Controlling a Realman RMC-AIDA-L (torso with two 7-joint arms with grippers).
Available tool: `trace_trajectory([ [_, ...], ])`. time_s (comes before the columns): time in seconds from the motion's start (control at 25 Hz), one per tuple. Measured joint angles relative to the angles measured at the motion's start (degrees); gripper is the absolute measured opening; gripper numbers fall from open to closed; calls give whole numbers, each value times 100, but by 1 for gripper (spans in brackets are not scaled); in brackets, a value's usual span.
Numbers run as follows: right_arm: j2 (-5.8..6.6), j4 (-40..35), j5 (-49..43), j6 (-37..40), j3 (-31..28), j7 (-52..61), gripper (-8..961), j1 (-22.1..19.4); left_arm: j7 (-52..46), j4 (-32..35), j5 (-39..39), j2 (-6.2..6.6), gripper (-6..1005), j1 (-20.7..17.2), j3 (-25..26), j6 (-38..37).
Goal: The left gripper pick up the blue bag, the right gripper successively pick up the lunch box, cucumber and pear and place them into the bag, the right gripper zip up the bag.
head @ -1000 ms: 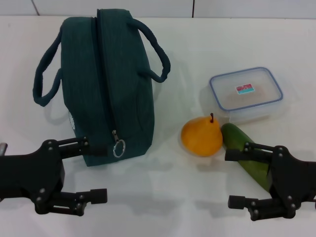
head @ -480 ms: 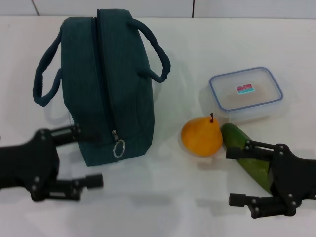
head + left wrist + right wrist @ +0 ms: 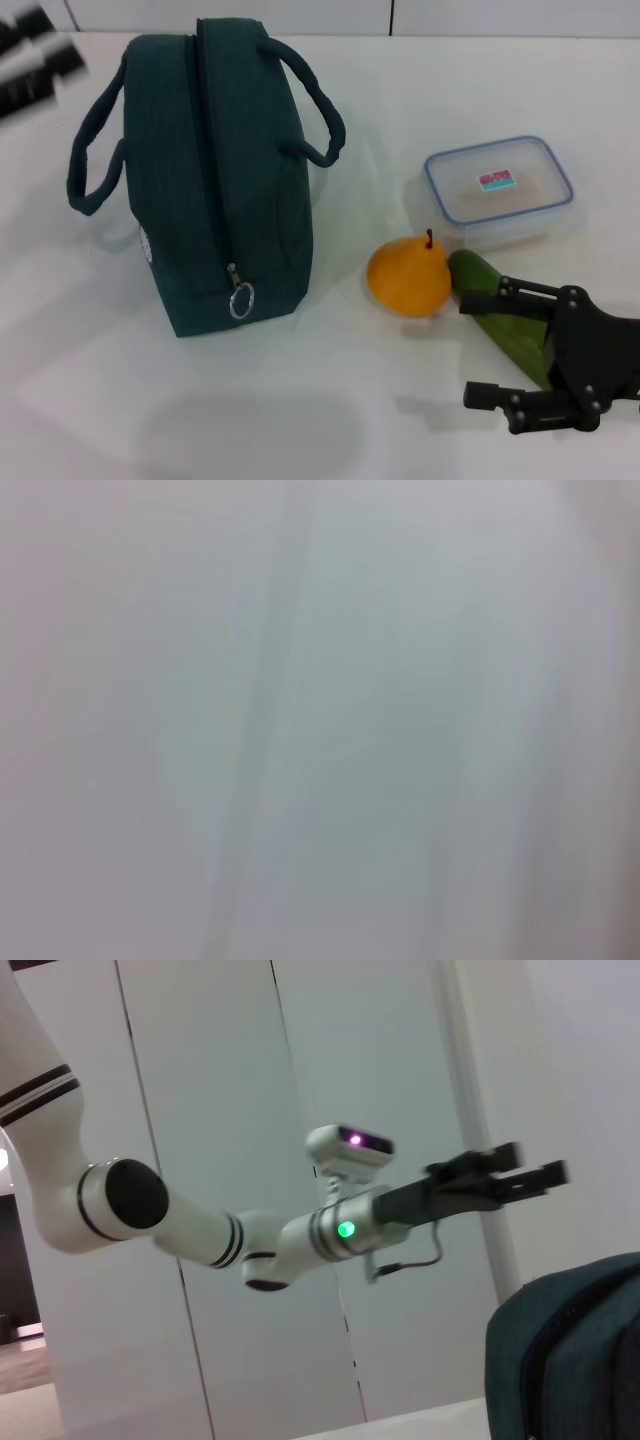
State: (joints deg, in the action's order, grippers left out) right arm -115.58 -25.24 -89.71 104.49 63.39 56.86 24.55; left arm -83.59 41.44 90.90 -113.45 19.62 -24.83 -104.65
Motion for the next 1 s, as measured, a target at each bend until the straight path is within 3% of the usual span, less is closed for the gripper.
trace_trajectory([
  [0.16,0,4,9,0,-3,-2,844,-2,-779,-13,101,95,847,403,-18,1295],
  [0.2,0,3,24,0,-2,-2,844,-3,-779,-13,101,95,846,403,-18,1295],
  [0.32,5,3,77,3,-6,-2,843,-20,-1354,-10,543,174,843,710,-41,1888],
  [0.36,9,2,98,5,-8,-2,843,-27,-2105,106,1225,273,842,1002,-51,2040],
  [0.52,26,-4,138,9,-13,-2,843,-50,-3385,510,1928,390,839,1153,-285,1975],
  [0.72,34,-18,138,9,-23,-1,843,-61,-5433,1334,2338,549,834,1048,-1160,1477],
  [1.0,47,-52,139,4,-29,-5,842,-63,-6583,2257,2426,436,828,926,-1416,659],
])
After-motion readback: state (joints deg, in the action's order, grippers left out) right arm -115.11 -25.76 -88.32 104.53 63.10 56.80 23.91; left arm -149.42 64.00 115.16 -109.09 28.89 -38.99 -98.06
